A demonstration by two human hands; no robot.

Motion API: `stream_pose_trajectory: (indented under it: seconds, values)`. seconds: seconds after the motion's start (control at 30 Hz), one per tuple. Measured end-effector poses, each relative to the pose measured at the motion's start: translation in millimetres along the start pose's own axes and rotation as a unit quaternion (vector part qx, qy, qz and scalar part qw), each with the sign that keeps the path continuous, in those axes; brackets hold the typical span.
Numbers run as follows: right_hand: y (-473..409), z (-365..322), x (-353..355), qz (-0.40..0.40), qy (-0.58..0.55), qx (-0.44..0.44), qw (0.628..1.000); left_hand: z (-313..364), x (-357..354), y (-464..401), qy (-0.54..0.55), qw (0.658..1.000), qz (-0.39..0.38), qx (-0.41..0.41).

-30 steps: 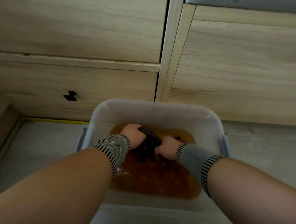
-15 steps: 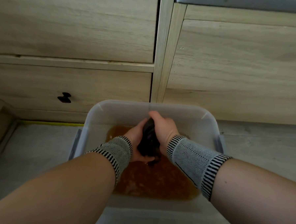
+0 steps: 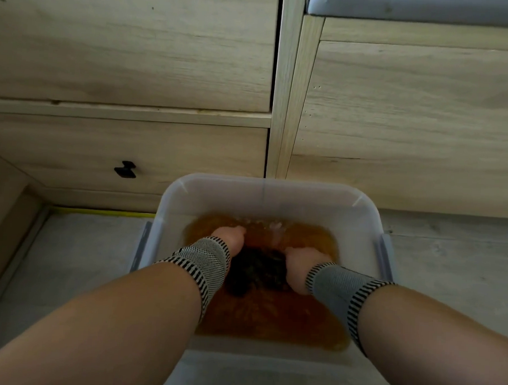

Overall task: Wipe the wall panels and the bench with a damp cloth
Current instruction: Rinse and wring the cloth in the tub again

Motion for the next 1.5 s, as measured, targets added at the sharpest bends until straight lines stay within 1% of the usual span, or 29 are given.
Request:
stream_pose_trajectory:
  seconds: [0.03, 0.07, 0.1, 0.13, 0.17, 0.2, 0.23, 0.3, 0.37, 0.43, 0.5, 0.57, 0.63, 0.7, 0.73, 0.77, 0.83, 0.9, 0.97, 1.03, 1.07, 1.1, 1.13, 1.23, 1.27, 1.3, 1.4, 1.43, 1.5]
  values:
    - [1, -7, 5, -0.001, -0.049, 0.015, 0.999, 0, -2, 1, -0.007, 1.000, -0.019, -0.001]
    - [5, -18, 13, 0.007, -0.126, 0.026, 0.992, -1, -5, 4, 0.019, 0.999, -0.049, 0.008]
    - [6, -28, 22, 0.033, -0.222, 0.042, 0.974, -1, -8, 4, 0.039, 0.995, -0.086, 0.014]
    - [11, -39, 29, 0.061, -0.338, 0.050, 0.938, -2, -12, 7, 0.071, 0.989, -0.125, 0.042]
    - [17, -49, 34, 0.088, -0.446, 0.045, 0.890, -3, -13, 14, 0.097, 0.980, -0.162, 0.065]
    - [22, -55, 37, 0.119, -0.517, 0.034, 0.847, -3, -17, 17, 0.155, 0.963, -0.203, 0.090]
    - [26, -59, 40, 0.142, -0.556, 0.033, 0.818, -1, -18, 19, 0.197, 0.950, -0.222, 0.099]
    - [31, -64, 38, 0.175, -0.561, 0.051, 0.807, 5, -22, 23, 0.253, 0.936, -0.230, 0.083]
    - [32, -65, 36, 0.190, -0.550, 0.063, 0.811, 9, -23, 23, 0.275, 0.933, -0.228, 0.037]
    - [31, -62, 35, 0.197, -0.521, 0.072, 0.828, 12, -23, 19, 0.228, 0.955, -0.191, 0.019]
    - [25, -52, 34, 0.217, -0.399, 0.073, 0.888, 14, -20, 20, 0.109, 0.988, -0.113, -0.014]
    - [16, -36, 31, 0.234, -0.296, 0.048, 0.925, 16, -19, 25, 0.000, 0.997, -0.047, -0.059]
    - [6, -20, 17, 0.197, -0.234, 0.038, 0.951, 15, -19, 22, -0.064, 0.995, -0.036, -0.072]
    - [1, -8, -3, 0.085, -0.124, 0.070, 0.986, 10, -16, 18, -0.094, 0.993, -0.022, -0.063]
    - [1, -2, -13, 0.028, -0.078, 0.066, 0.994, 7, -13, 14, -0.093, 0.994, -0.014, -0.052]
    - [4, 3, -19, -0.007, -0.032, 0.051, 0.998, 3, -11, 11, -0.086, 0.996, -0.011, -0.038]
    - [4, 8, -20, -0.026, 0.053, 0.044, 0.997, 0, -11, 10, -0.055, 0.998, -0.028, -0.018]
    - [4, -2, -7, 0.022, 0.000, 0.044, 0.999, 1, -14, 15, -0.015, 0.999, -0.042, 0.008]
    - [10, -25, 7, 0.043, -0.175, 0.040, 0.983, 4, -18, 22, 0.058, 0.994, -0.075, 0.055]
    - [15, -46, 17, 0.071, -0.357, 0.061, 0.930, 3, -23, 28, 0.124, 0.978, -0.131, 0.100]
    - [19, -53, 21, 0.095, -0.446, 0.046, 0.889, 2, -24, 29, 0.148, 0.970, -0.157, 0.109]
    - [22, -55, 23, 0.118, -0.499, 0.032, 0.858, 2, -23, 29, 0.170, 0.964, -0.175, 0.108]
    - [23, -56, 24, 0.139, -0.521, 0.034, 0.842, 2, -23, 28, 0.192, 0.957, -0.191, 0.105]
    - [24, -59, 25, 0.190, -0.519, 0.039, 0.832, 3, -26, 24, 0.257, 0.938, -0.202, 0.116]
    - [22, -58, 24, 0.198, -0.511, 0.038, 0.836, 4, -28, 24, 0.265, 0.938, -0.198, 0.108]
    - [18, -56, 23, 0.203, -0.502, 0.039, 0.840, 5, -29, 23, 0.247, 0.947, -0.183, 0.090]
    - [11, -45, 22, 0.216, -0.377, 0.042, 0.900, 8, -32, 15, 0.219, 0.964, -0.137, 0.064]
    - [7, -37, 22, 0.231, -0.339, 0.025, 0.912, 9, -33, 12, 0.218, 0.966, -0.127, 0.062]
    - [-1, -19, 21, 0.228, -0.307, -0.025, 0.924, 9, -30, 15, 0.198, 0.974, -0.085, 0.074]
Point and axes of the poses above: each hand's wrist, its own y-axis away from the middle knuckle, its own x-axis out of the back of the hand, z = x × y, the point moved 3 cm from there along -y, towards the middle knuckle, and after that the axes turned 12 degrees about x, right-handed, at the moved point
